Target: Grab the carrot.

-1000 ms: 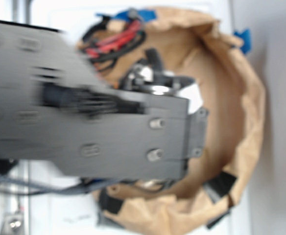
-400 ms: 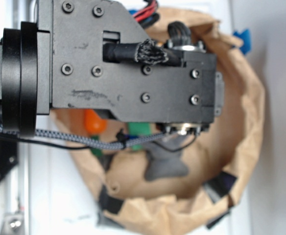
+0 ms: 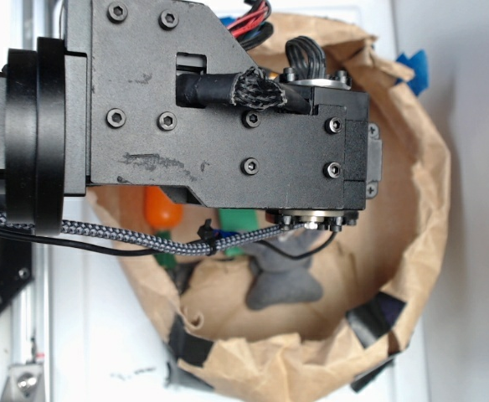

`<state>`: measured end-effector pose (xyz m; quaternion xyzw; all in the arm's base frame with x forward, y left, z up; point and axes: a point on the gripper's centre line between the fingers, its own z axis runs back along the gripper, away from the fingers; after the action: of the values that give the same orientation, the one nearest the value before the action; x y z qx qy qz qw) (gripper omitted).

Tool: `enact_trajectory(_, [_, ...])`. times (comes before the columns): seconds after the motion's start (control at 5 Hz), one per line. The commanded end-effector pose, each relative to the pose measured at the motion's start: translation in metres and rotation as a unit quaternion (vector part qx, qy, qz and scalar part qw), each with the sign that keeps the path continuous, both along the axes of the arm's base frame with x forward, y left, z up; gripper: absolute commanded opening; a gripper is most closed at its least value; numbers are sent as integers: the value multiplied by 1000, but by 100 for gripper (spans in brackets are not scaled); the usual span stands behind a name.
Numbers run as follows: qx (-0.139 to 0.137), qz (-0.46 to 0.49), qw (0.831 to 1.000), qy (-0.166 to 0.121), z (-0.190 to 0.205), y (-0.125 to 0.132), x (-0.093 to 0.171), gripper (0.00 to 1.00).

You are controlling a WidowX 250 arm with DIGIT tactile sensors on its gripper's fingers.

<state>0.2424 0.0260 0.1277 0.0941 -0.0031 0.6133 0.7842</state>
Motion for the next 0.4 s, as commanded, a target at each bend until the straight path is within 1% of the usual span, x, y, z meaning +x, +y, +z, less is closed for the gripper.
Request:
enact_trajectory(0.0, [6, -39, 998, -41, -15, -7, -10, 100])
enact_trajectory(0.2, [13, -99, 993, -61, -30, -12, -16, 100])
